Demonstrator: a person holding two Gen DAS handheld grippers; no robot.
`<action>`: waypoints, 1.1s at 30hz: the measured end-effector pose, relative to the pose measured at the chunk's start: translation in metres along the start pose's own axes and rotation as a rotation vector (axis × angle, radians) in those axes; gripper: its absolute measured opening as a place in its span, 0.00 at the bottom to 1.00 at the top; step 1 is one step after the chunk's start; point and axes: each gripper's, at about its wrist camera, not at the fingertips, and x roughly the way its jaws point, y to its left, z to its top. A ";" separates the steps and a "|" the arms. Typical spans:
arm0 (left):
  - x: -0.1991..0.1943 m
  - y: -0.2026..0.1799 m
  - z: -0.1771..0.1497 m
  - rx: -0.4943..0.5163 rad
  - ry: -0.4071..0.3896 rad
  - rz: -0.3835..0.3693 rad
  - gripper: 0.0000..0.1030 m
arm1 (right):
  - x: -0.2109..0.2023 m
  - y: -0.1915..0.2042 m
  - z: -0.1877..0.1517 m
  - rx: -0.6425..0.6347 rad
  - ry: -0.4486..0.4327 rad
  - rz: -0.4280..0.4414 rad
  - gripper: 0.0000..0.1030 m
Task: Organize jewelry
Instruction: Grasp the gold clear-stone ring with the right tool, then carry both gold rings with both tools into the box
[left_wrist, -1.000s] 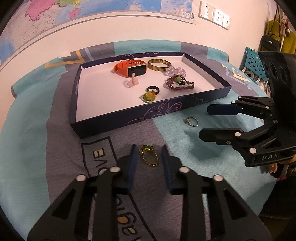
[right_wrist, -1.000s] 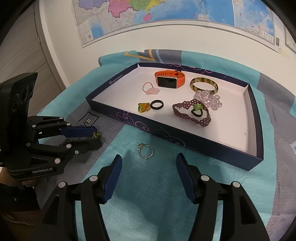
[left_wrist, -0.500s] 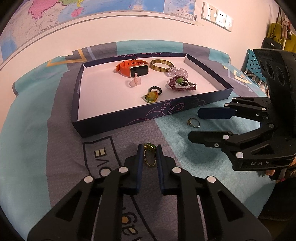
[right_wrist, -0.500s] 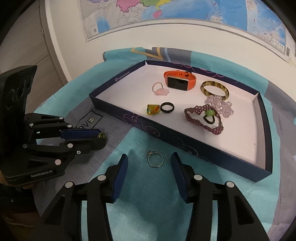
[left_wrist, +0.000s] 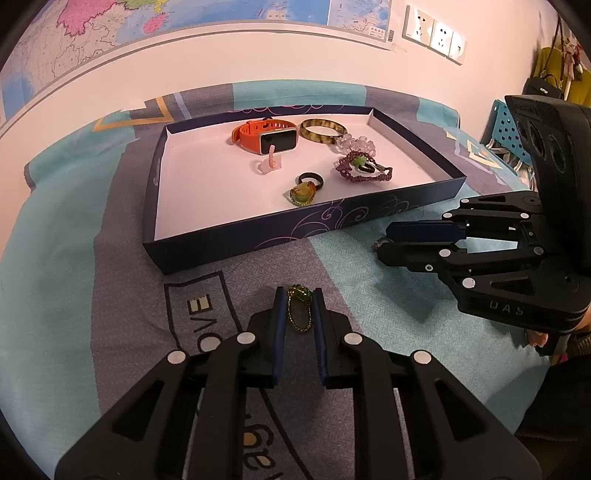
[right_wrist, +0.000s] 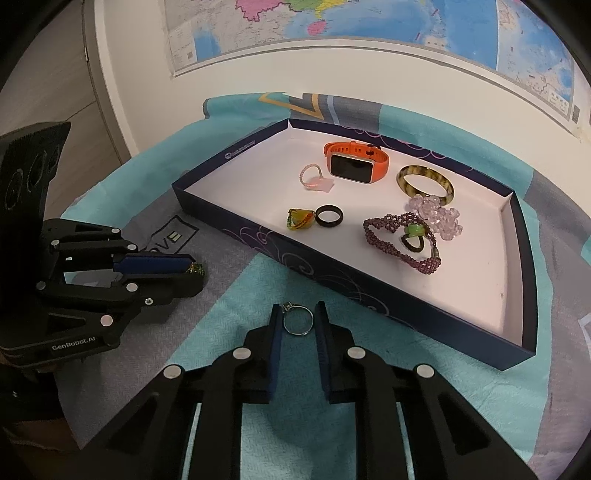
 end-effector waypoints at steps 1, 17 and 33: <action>0.000 0.000 0.000 0.000 0.000 0.000 0.14 | -0.001 0.000 0.000 -0.001 -0.001 0.000 0.15; -0.002 0.002 0.002 -0.014 -0.007 -0.007 0.14 | -0.020 -0.009 -0.007 0.045 -0.045 0.033 0.15; -0.018 -0.005 0.008 -0.014 -0.051 -0.023 0.14 | -0.033 -0.013 -0.009 0.069 -0.085 0.040 0.15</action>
